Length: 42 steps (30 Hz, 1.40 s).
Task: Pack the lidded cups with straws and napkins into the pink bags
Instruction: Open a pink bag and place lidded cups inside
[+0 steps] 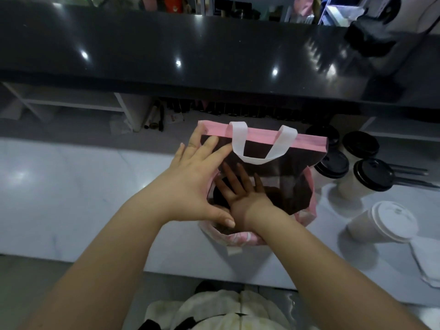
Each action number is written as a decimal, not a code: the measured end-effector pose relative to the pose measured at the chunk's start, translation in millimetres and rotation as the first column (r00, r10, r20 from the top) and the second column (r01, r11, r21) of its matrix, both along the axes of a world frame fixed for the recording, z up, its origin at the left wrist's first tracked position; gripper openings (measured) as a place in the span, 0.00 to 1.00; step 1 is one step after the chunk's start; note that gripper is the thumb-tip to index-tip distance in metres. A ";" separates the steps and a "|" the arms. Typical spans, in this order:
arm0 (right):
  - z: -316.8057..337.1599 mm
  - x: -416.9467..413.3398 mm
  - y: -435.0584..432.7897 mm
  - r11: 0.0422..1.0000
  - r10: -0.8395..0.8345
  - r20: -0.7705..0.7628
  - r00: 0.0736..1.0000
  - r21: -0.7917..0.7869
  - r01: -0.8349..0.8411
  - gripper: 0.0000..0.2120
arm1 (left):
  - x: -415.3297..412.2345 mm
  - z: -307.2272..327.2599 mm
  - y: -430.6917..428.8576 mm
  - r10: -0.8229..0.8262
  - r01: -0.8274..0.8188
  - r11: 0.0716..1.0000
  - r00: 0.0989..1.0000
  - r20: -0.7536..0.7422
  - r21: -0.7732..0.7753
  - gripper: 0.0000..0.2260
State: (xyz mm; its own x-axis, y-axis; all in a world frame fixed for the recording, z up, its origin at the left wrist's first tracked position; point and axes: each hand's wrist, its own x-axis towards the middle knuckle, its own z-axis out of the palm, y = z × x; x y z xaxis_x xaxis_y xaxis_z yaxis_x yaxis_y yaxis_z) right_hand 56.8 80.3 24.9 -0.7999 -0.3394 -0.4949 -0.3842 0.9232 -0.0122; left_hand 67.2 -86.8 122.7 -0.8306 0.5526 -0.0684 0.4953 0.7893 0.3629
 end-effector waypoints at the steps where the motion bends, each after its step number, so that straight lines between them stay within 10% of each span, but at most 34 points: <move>1: -0.1 0.2 0.1 0.999 0.017 0.010 1.000 0.028 -0.018 0.45 | -0.9 -0.5 1.4 0.007 -0.007 1.000 1.000 -0.003 -0.013 0.60; 14: 21.0 -16.7 4.0 1.000 -0.018 0.040 0.999 0.023 0.017 0.40 | 2.4 -1.8 12.2 0.109 -0.131 0.986 0.974 -0.200 -0.103 0.52; 21: 96.5 -24.6 23.5 0.992 -0.068 -0.149 0.986 -0.116 0.051 0.30 | 8.2 6.1 8.4 0.230 -0.265 0.964 0.854 -0.467 -0.008 0.32; 42: 126.6 -23.3 65.5 0.882 -0.243 -0.169 0.955 -0.448 0.145 0.23 | -44.5 35.8 60.1 0.173 -0.265 0.956 0.859 -0.481 -0.128 0.16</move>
